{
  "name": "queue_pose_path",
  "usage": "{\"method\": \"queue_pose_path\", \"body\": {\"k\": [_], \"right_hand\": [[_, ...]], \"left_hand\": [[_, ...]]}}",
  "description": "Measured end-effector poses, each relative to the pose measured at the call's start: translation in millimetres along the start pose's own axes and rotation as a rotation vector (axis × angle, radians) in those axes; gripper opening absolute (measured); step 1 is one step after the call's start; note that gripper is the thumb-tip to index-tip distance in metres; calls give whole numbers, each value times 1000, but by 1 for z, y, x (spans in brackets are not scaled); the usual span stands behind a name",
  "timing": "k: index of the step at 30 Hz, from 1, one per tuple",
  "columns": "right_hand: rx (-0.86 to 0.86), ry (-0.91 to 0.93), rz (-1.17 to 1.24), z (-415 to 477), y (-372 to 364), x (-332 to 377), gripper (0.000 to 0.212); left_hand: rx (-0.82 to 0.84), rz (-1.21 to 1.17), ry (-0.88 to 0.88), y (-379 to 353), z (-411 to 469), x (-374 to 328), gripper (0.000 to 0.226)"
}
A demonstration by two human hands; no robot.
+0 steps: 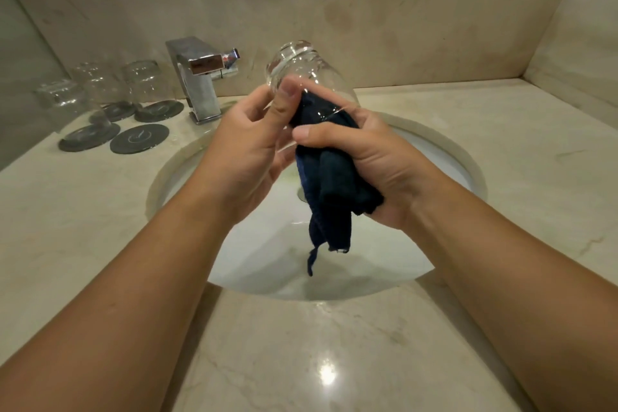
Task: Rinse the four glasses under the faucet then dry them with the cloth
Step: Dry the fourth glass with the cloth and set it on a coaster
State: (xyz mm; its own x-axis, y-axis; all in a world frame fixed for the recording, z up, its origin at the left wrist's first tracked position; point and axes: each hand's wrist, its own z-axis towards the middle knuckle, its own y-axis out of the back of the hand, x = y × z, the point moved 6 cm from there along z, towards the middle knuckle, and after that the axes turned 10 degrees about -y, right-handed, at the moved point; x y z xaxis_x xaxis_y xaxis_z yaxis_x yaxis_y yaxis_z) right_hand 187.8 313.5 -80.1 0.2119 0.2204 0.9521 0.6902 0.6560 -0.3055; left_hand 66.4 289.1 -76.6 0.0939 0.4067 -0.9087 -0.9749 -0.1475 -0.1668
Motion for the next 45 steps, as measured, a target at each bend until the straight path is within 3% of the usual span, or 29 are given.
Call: {"method": "queue_pose_path", "body": {"k": [3,6,11,14,16,20,28,32,36,38,41,45], "right_hand": [[113,-37,159,-6,-6,2,50],[125,-51,172,-7,-9,2,48],[-49,15,-15,1,1,0,50],[-136,67,-224,1,2,1,56],[-145,44,-235,1,4,-1,57],[-50,-4,-157,1,3,-2,59],[180,-58,239,-10,-9,8,54],[70,-44,74,-6,-1,8,50],[-37,89,-194,-3,0,11,58],[-40,90,-218,-3,-1,10,59],[-11,56,-165,-2,1,7,58],[148,-13,125,-6,-10,6,50]], "left_hand": [[54,-24,19,-4,0,-2,81],[61,-28,28,-3,1,-1,73],[89,72,40,-5,3,2,53],[60,15,53,-8,1,0,67],[42,-20,56,-11,-1,-1,74],[32,-18,61,-8,-2,3,70],[127,-52,25,-10,-2,-1,74],[124,-28,52,-8,1,1,61],[65,-49,39,-9,3,-2,66],[53,-68,31,-10,3,-3,68],[98,-82,38,-13,2,1,70],[166,-124,26,-14,2,2,88]]}}
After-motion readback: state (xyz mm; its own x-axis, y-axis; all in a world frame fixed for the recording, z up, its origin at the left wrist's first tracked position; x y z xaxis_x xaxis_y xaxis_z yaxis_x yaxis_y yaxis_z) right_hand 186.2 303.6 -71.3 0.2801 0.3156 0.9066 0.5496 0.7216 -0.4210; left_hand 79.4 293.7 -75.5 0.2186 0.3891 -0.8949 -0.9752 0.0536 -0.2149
